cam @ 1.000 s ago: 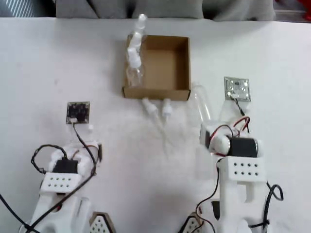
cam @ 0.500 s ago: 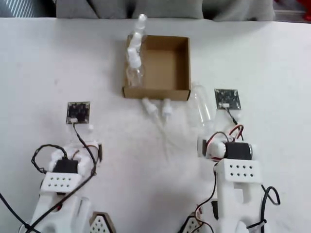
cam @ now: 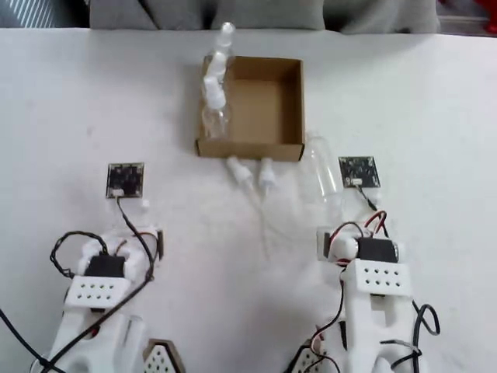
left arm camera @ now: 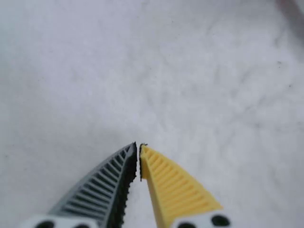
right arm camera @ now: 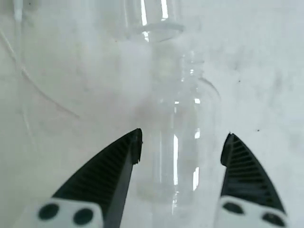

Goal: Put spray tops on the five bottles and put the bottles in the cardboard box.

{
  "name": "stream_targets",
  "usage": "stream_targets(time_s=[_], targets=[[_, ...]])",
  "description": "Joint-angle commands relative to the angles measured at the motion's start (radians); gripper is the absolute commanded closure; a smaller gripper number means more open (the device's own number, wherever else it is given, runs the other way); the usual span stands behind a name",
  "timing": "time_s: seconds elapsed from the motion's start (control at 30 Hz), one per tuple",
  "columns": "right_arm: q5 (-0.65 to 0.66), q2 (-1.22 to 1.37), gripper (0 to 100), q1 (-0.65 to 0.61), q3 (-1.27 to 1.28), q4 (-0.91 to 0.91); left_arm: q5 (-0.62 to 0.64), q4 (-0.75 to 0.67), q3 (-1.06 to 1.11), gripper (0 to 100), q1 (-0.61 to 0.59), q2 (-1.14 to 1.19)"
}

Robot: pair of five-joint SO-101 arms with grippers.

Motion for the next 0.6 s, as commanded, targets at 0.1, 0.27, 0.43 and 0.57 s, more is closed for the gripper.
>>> stream_targets(time_s=[0.1,0.27,0.43,0.57], targets=[[0.037,0.196,74.9,0.030,-0.091,-0.041,-0.008,-0.021,-0.002,98,-0.005,-0.036],[0.037,0.352,74.8,0.031,-0.207,-0.041,-0.008,-0.021,-0.002,98,-0.005,-0.036],[0.037,0.464,74.8,0.030,-0.272,-0.041,-0.008,-0.021,-0.002,98,-0.005,-0.036],[0.038,0.535,74.7,0.030,-0.311,-0.041,-0.008,-0.023,-0.002,97,-0.005,-0.036]])
